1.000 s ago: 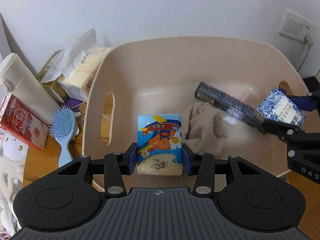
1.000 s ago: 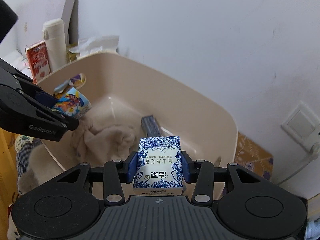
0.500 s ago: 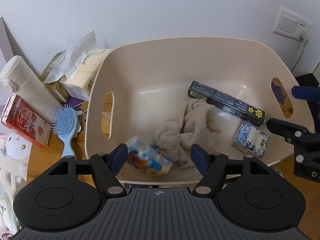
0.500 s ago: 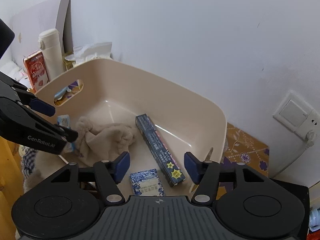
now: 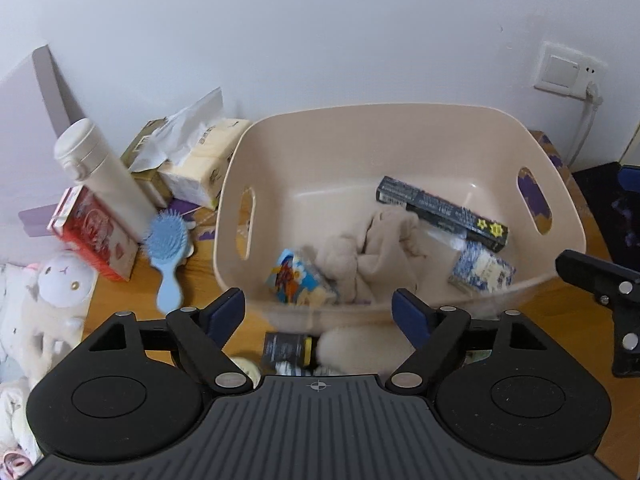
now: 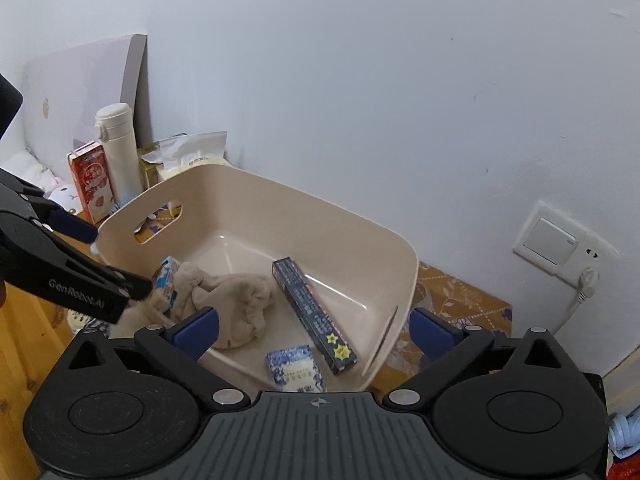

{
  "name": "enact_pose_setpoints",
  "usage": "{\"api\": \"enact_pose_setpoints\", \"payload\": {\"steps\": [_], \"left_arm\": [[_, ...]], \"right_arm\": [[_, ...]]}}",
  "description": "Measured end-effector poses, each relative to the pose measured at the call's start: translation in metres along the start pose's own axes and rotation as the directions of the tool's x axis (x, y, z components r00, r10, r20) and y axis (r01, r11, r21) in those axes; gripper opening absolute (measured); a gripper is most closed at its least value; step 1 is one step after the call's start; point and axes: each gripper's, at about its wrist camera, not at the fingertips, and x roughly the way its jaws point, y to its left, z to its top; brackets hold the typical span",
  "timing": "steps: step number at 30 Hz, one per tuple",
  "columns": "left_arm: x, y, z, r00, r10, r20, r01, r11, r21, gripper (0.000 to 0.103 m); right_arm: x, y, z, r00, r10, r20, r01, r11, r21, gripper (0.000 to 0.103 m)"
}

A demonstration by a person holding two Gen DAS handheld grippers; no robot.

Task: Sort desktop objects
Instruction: 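Grasp the Hello Kitty plush with the left tool while the right tool grasps the orange box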

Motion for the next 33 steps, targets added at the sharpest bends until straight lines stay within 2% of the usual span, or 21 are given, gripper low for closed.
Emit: {"api": "enact_pose_setpoints", "payload": {"steps": [7,15,25,33], "left_arm": [[-0.013,-0.007,-0.035,0.998,-0.041,-0.054,0.042,0.999,0.004,0.082],[-0.012,-0.012,-0.07,0.989,-0.068,-0.132,0.07,0.997,0.011,0.082],[0.004,-0.016,-0.112,0.963,-0.093,-0.252,0.077,0.994,-0.074,0.082],[0.015,-0.015,-0.13,0.944,-0.14,-0.298,0.101,0.985,-0.141,0.082]], "right_arm": [[-0.011,-0.003,-0.034,0.999,0.001,-0.045,-0.001,1.0,-0.006,0.103],[-0.013,-0.015,-0.072,0.994,-0.013,-0.113,0.018,0.999,0.04,0.103],[0.001,-0.014,-0.102,0.982,-0.013,-0.187,0.03,0.996,0.086,0.103],[0.013,-0.005,-0.118,0.971,0.012,-0.239,0.011,0.996,0.094,0.103]]}}
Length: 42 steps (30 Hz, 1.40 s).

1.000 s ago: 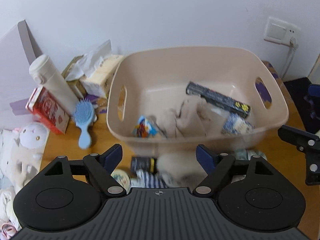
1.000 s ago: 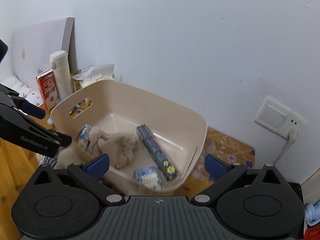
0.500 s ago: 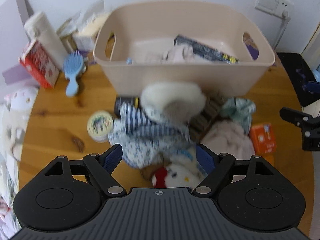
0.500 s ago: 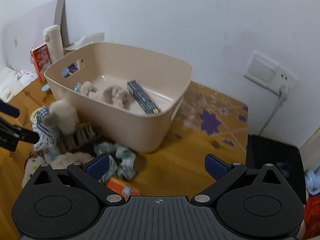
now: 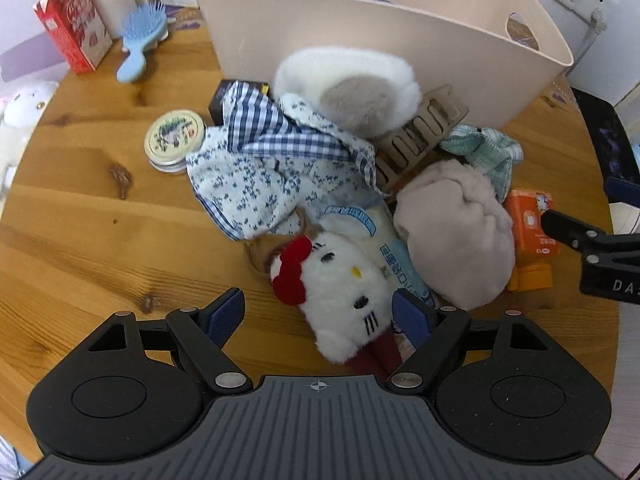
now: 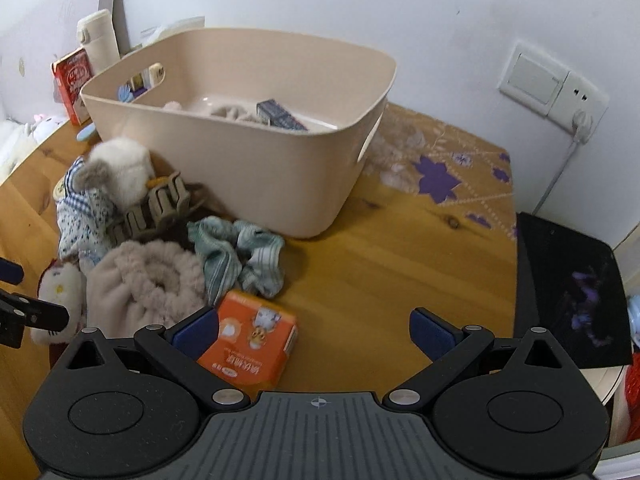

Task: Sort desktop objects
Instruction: 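Grasp the Hello Kitty plush with the left tool while the right tool grasps the orange box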

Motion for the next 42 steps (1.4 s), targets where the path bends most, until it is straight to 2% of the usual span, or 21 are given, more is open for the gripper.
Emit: {"api": "enact_pose_setpoints", "payload": {"steps": [4,15,21,24,27,29,32,33,37,42], "left_arm": [[0.007,0.002,0.0,0.999,-0.03,-0.017,0.03,1.0,0.001,0.082],[0.03,0.009,-0.004,0.999,-0.002,-0.048,0.002,1.0,-0.003,0.082],[0.029,0.01,-0.004,1.0,0.012,-0.015,-0.012,0.999,0.031,0.082],[0.028,0.01,-0.005,1.0,0.017,0.0,-0.017,0.999,0.051,0.077],[0.026,0.008,-0.007,1.0,0.024,0.012,-0.025,0.996,0.085,0.072],[0.024,0.008,-0.007,1.0,0.019,0.015,-0.02,0.995,0.098,0.068],[0.021,0.009,-0.008,1.0,0.01,0.026,-0.013,0.993,0.118,0.056],[0.02,0.009,-0.009,1.0,0.006,0.026,-0.009,0.992,0.126,0.055],[0.016,0.011,-0.011,1.0,-0.002,0.021,-0.001,0.989,0.148,0.045],[0.011,0.022,-0.012,1.0,-0.022,-0.017,0.024,0.992,0.123,0.043]], "right_arm": [[0.007,0.006,-0.003,1.0,0.012,-0.017,-0.012,1.0,0.001,0.103],[0.029,0.022,-0.013,0.997,0.009,-0.075,-0.01,1.0,-0.012,0.103],[0.034,0.017,-0.017,0.996,0.013,-0.083,-0.011,1.0,0.028,0.103],[0.036,0.016,-0.019,0.997,0.008,-0.08,-0.004,0.999,0.048,0.102],[0.035,0.016,-0.021,0.997,0.019,-0.076,-0.013,0.998,0.068,0.09],[0.036,0.017,-0.022,0.996,0.023,-0.081,-0.017,0.997,0.071,0.074],[0.035,0.02,-0.024,0.997,0.029,-0.078,-0.024,0.997,0.073,0.056],[0.034,0.021,-0.024,0.997,0.037,-0.075,-0.032,0.997,0.077,0.051],[0.029,0.024,-0.028,0.996,0.043,-0.079,-0.035,0.995,0.093,0.05],[0.014,0.022,-0.038,0.997,0.059,-0.056,-0.047,0.979,0.197,0.05]]}}
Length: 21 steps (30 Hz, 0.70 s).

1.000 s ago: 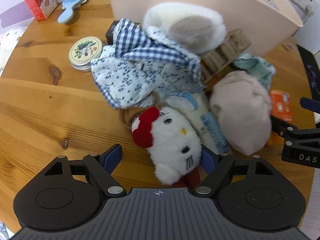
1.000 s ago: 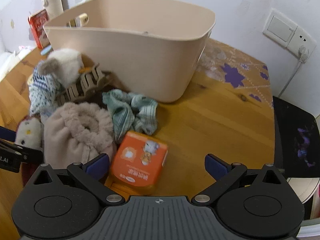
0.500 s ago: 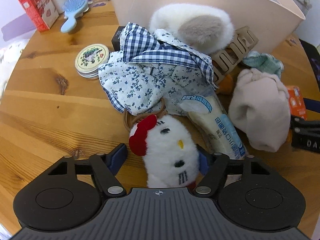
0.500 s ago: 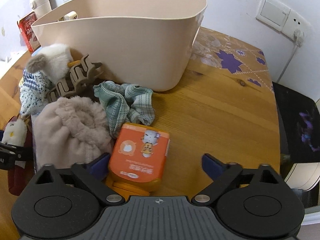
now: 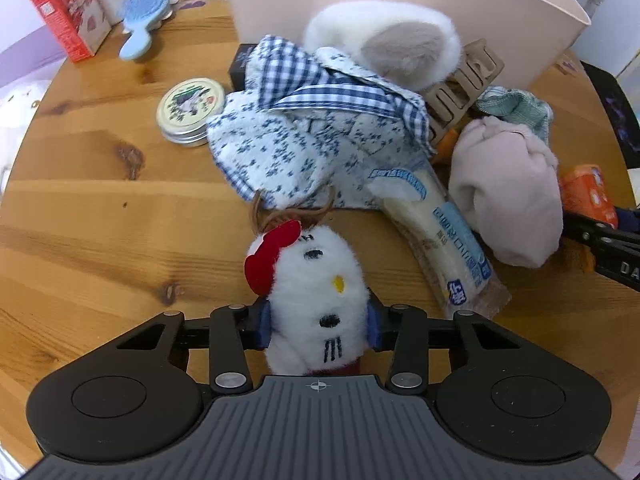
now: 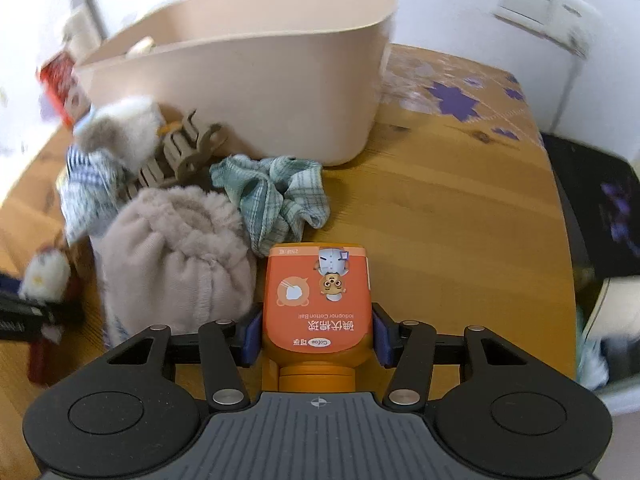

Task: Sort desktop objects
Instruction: 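Grasp the Hello Kitty plush with the left tool while the right tool grasps the orange box, then carry the plush and orange box into the beige bin and open both tools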

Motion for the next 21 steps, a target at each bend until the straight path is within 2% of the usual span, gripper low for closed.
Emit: {"api": "enact_pose_setpoints", "payload": {"steps": [10,16,17,21], "left_arm": [[-0.019,0.012,-0.012,0.999,-0.023,0.034,0.022,1.0,0.018,0.043],[-0.041,0.027,-0.016,0.994,-0.046,0.096,0.044,0.999,0.021,0.043],[-0.043,0.015,-0.014,0.993,-0.045,0.105,0.044,0.999,0.018,0.043],[-0.038,0.04,-0.004,0.988,-0.061,0.143,0.061,0.998,0.004,0.043]], "right_arm": [[-0.035,0.008,-0.013,0.999,-0.007,0.054,0.004,0.998,0.064,0.05],[-0.053,0.016,-0.015,0.996,-0.012,0.092,0.006,0.998,0.066,0.05],[-0.057,0.018,-0.015,0.994,-0.015,0.105,0.008,0.998,0.069,0.05],[-0.073,0.021,-0.013,0.988,-0.025,0.151,0.012,0.996,0.087,0.05]]}}
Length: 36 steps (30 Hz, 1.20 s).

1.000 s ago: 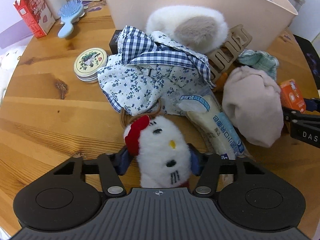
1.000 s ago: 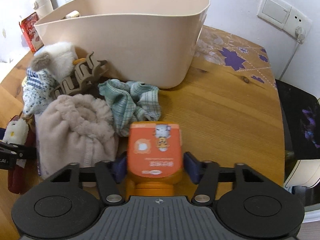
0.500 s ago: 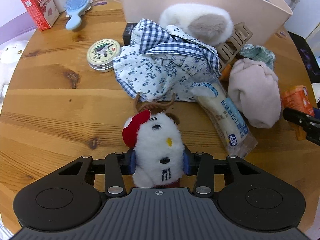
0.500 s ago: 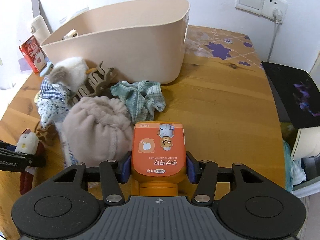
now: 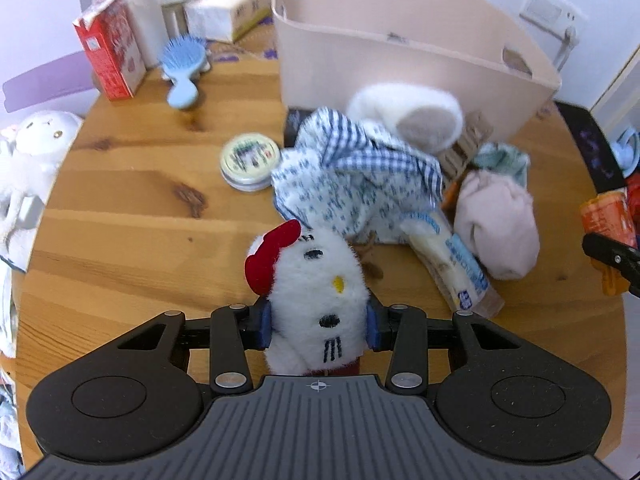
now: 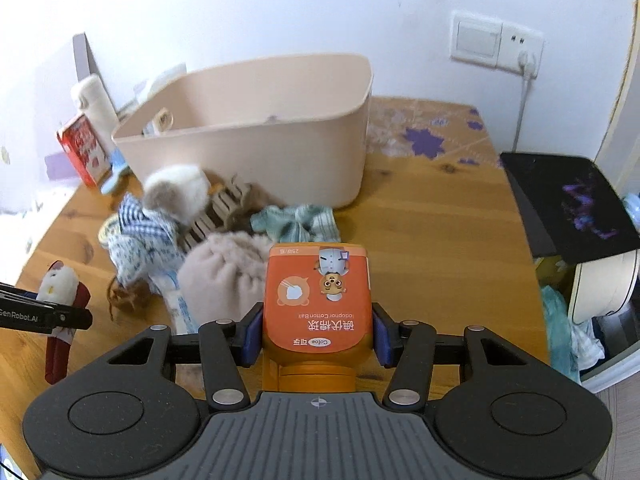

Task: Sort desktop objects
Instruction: 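Carry the plush and orange box into the beige bin and open both tools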

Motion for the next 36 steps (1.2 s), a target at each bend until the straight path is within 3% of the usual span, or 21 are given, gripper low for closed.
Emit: {"api": "enact_pose_setpoints", "payload": {"steps": [7,17,27,36], "left_arm": [[-0.024,0.014,0.021,0.997,-0.03,0.069,0.032,0.999,-0.023,0.043],[-0.057,0.004,0.067,0.982,-0.025,0.188,0.019,0.999,0.037,0.043],[-0.065,-0.012,0.119,0.959,0.005,0.284,-0.026,0.997,0.071,0.043],[-0.047,-0.037,0.166,0.939,0.043,0.34,-0.085,0.99,0.11,0.043]], "right_arm": [[-0.028,0.001,0.019,0.997,-0.003,0.083,0.005,1.0,-0.021,0.05],[-0.051,-0.006,0.062,0.982,-0.021,0.188,0.037,0.996,-0.081,0.05],[-0.04,-0.012,0.109,0.966,-0.015,0.258,0.052,0.989,-0.135,0.05],[-0.014,-0.014,0.156,0.951,0.006,0.308,0.048,0.985,-0.167,0.05]]}}
